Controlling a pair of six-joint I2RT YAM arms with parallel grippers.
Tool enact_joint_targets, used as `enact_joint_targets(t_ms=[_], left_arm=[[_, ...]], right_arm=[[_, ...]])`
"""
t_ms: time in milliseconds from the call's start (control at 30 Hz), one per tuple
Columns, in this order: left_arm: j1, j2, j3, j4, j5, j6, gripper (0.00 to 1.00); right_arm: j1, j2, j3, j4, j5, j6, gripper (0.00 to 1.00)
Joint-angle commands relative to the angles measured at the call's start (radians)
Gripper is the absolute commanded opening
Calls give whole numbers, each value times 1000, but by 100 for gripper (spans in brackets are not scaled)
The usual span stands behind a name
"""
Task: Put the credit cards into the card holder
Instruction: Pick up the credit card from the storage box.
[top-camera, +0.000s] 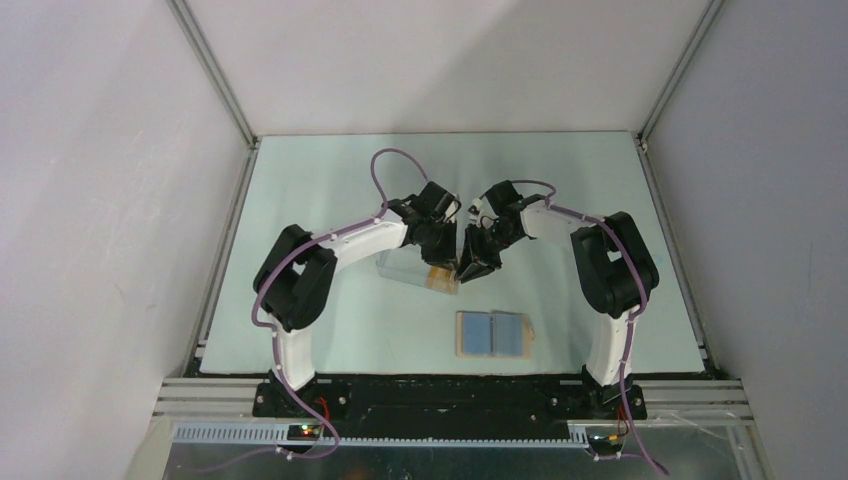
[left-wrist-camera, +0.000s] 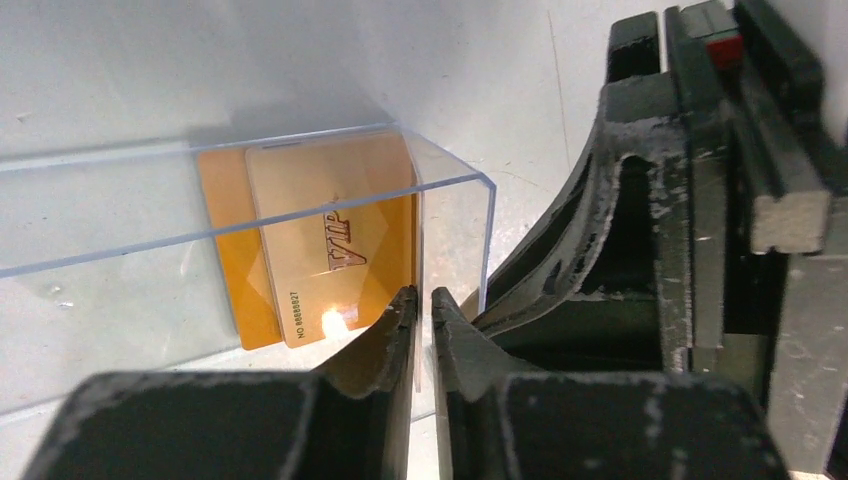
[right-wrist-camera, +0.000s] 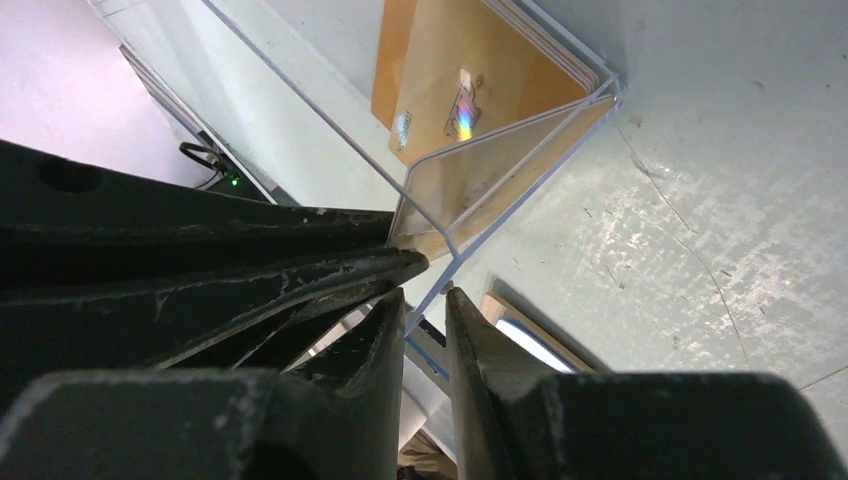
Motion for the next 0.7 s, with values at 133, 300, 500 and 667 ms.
enact_joint_targets(t_ms=[133,300,500,667], left_arm=[[24,-35,-30,14,-27,15,14],[28,-3,-15,13,17,15,22],[33,-29,-17,14,7,12,0],[52,-120,-38,16,-22,8,0]], right_arm=[[7,14,6,17,11,-26,24],[6,10,6,15,13,-26,24],[4,-14,5,14,17,-22,25],[-12,-95,6,12,36,-15,30]])
